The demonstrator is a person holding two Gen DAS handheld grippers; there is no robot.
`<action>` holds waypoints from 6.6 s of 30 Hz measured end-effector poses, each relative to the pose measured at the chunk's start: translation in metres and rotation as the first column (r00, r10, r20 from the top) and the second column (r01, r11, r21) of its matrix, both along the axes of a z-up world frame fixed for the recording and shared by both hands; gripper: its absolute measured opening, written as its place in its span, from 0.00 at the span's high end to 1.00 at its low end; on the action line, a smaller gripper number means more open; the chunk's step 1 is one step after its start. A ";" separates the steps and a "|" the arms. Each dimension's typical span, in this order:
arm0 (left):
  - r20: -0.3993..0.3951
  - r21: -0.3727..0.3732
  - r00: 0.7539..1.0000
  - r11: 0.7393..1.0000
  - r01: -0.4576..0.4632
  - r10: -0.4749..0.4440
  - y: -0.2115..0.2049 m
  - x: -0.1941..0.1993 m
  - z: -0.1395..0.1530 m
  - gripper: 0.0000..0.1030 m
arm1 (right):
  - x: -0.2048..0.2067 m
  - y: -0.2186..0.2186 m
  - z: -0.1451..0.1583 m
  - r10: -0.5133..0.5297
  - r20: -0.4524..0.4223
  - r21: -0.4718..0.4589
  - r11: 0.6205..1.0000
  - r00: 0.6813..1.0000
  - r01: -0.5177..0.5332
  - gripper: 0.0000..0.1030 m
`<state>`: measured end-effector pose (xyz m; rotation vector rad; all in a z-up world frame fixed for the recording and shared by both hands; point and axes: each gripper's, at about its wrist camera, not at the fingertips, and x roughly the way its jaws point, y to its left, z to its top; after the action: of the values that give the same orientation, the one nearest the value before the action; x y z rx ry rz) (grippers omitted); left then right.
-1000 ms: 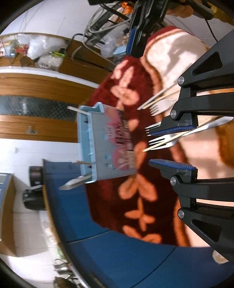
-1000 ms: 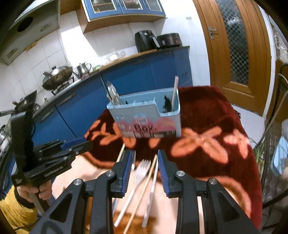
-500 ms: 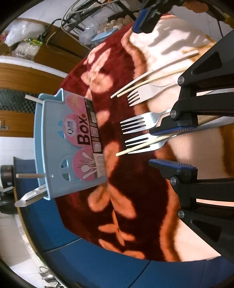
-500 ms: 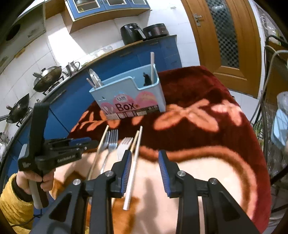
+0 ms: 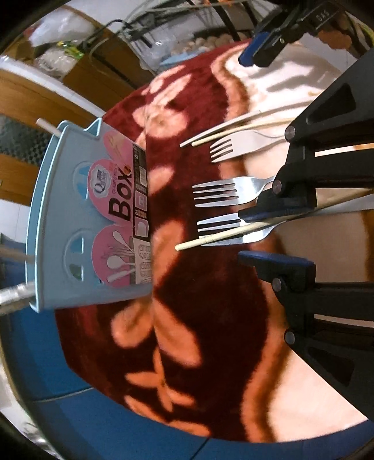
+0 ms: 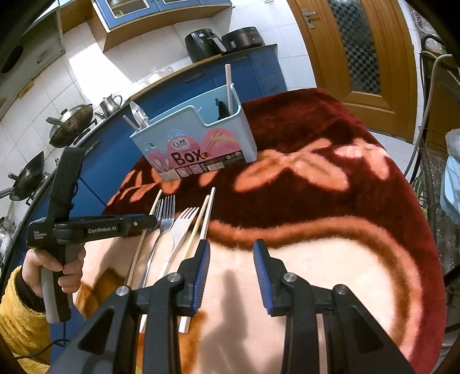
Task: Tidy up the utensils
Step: 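Move both tools back toward the forks and chopsticks on the blanket, then grasp a wooden chopstick with the left tool while the right tool grasps a white chopstick, then lift both chopsticks upright and carry them over the blue holder, then lower the chopsticks into the holder and open both tools, then move both tools back down to the remaining forks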
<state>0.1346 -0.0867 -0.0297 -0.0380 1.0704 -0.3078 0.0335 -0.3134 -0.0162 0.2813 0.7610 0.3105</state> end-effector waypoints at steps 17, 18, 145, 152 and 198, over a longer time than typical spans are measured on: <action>-0.064 -0.090 0.997 0.996 0.029 -0.034 0.023 0.008 -0.008 0.92 | 0.024 0.034 0.011 0.118 -0.061 -0.083 0.989 0.991 -0.123 0.70; -0.075 -0.092 0.997 0.995 0.025 -0.032 0.023 0.011 -0.008 0.92 | 0.027 0.039 0.011 0.129 -0.077 -0.101 0.985 0.989 -0.137 0.71; 0.741 -0.379 0.604 0.925 0.013 0.295 0.060 0.078 0.145 0.96 | 0.131 0.032 0.136 -0.034 0.432 -0.085 0.993 0.901 0.078 0.94; 0.779 -0.306 0.566 0.951 -0.033 0.270 0.048 0.084 0.123 0.96 | 0.143 0.045 0.116 -0.016 0.427 -0.165 0.982 0.904 0.096 0.94; 0.571 -0.163 0.811 0.986 -0.038 0.126 0.064 -0.011 0.108 0.78 | 0.066 0.040 0.117 -0.010 0.405 -0.055 0.998 0.914 0.036 0.72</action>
<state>0.1237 -0.0227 0.0778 -0.1125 0.4299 -0.2915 0.0996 -0.2732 0.1007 0.1594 0.3553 0.3098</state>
